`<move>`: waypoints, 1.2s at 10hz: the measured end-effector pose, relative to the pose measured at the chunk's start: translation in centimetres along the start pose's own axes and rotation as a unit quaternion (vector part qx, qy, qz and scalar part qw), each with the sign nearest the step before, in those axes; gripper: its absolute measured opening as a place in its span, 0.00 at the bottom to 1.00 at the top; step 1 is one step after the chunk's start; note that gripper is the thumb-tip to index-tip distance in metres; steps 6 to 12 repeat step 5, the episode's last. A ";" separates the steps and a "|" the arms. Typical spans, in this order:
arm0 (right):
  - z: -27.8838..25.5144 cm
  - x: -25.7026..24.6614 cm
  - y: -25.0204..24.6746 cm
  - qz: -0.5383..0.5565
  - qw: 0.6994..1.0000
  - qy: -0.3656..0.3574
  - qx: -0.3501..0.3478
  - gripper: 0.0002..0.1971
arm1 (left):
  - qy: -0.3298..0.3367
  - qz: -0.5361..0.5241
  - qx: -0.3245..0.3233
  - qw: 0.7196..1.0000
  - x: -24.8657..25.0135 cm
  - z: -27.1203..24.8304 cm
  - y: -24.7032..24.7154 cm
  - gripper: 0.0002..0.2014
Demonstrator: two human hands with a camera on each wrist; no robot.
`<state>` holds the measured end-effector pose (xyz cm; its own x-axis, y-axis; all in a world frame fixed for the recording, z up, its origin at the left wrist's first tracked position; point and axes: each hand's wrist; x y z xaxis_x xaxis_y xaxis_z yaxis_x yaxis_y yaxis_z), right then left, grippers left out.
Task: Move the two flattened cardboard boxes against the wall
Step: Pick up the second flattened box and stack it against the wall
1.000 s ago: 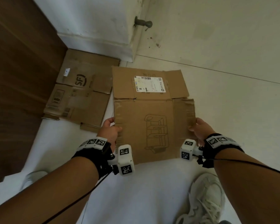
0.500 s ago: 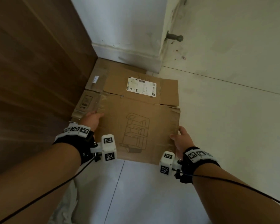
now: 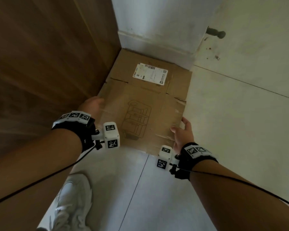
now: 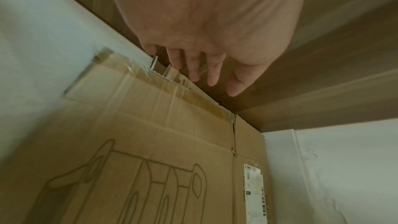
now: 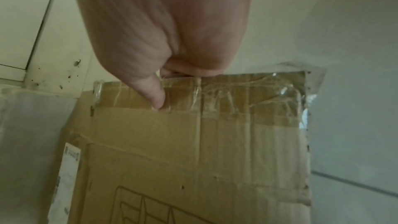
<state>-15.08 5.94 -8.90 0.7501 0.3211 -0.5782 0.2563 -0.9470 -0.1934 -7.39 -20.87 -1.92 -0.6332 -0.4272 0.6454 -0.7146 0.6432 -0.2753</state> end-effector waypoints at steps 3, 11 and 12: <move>-0.2 -0.6 4.0 -0.044 0.997 0.013 0.068 0.28 | -0.029 -0.062 0.005 0.998 -3.3 1.1 -1.7 0.25; -0.7 -2.2 2.8 -0.139 0.989 -0.004 0.054 0.30 | -0.027 -0.064 0.012 0.998 -3.5 0.2 -1.6 0.22; -0.7 -2.2 2.8 -0.139 0.989 -0.004 0.054 0.30 | -0.027 -0.064 0.012 0.998 -3.5 0.2 -1.6 0.22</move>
Point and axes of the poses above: each hand's wrist, its own z-axis towards the middle knuckle, its own y-axis out of the palm, x = y × z, and after that the axes turned 13 degrees about -z, right-handed
